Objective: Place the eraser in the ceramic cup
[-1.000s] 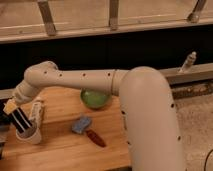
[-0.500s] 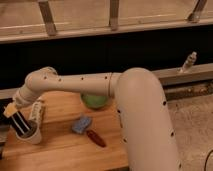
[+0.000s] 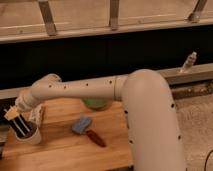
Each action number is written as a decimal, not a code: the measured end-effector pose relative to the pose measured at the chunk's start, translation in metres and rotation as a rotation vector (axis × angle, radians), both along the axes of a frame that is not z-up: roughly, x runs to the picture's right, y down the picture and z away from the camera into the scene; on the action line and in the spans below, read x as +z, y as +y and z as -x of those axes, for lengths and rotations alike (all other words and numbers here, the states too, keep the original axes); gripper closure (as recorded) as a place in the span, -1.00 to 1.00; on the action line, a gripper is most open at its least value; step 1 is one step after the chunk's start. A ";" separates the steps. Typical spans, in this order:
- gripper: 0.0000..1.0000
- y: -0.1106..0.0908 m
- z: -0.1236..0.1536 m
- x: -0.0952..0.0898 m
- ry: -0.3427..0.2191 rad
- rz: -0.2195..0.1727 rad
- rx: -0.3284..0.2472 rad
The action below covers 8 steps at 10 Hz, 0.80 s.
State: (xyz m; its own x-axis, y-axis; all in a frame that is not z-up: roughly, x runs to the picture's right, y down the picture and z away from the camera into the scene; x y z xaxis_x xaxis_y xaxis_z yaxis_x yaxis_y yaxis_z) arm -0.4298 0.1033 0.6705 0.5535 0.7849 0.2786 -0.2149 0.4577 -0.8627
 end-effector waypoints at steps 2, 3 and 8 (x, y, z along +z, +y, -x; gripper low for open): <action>1.00 0.000 -0.010 0.003 -0.015 -0.038 0.013; 1.00 0.000 -0.014 0.005 -0.020 -0.048 0.015; 0.49 0.001 -0.019 0.007 -0.030 -0.055 0.018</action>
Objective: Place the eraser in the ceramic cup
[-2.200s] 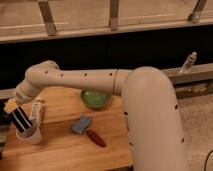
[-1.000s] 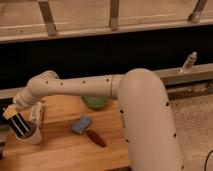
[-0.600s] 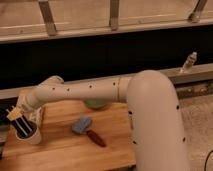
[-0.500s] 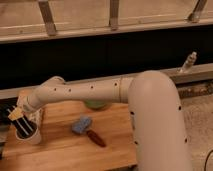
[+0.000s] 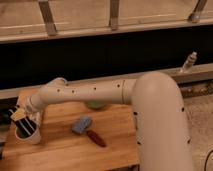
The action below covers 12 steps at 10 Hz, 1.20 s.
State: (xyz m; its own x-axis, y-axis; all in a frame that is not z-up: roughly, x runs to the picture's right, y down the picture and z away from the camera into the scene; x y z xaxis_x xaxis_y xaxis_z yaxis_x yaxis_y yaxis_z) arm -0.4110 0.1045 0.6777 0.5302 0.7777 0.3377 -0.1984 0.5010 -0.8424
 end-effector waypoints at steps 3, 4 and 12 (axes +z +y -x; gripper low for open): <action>-0.11 0.001 0.000 0.000 0.000 0.002 0.000; -0.32 0.001 0.000 0.000 0.000 0.001 0.000; -0.60 0.000 0.000 0.001 0.000 0.001 0.000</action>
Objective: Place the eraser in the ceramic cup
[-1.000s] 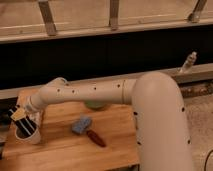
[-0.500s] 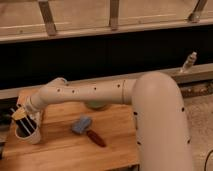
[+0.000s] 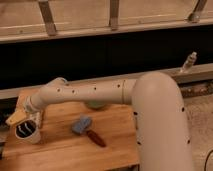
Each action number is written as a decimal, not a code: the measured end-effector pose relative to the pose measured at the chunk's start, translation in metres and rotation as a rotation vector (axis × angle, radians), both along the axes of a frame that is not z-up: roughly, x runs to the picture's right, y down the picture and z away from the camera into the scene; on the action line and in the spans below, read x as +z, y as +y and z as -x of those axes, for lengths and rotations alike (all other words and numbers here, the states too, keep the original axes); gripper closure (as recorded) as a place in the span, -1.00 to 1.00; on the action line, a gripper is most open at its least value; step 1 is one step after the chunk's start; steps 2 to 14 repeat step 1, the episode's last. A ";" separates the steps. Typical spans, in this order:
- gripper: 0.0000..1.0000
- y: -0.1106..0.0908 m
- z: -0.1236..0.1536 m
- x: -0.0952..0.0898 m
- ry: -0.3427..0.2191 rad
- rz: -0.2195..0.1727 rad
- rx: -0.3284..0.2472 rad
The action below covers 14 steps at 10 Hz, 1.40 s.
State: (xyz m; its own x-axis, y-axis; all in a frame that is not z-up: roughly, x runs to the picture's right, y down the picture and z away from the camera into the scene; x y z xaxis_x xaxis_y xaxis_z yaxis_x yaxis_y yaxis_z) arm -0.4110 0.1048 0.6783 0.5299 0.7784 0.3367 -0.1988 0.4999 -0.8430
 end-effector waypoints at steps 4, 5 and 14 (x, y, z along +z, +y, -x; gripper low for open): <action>-0.60 0.000 0.000 0.000 0.000 0.000 0.000; -0.60 0.000 0.000 0.000 0.000 0.000 0.000; -0.60 0.000 0.000 0.000 0.000 0.000 0.000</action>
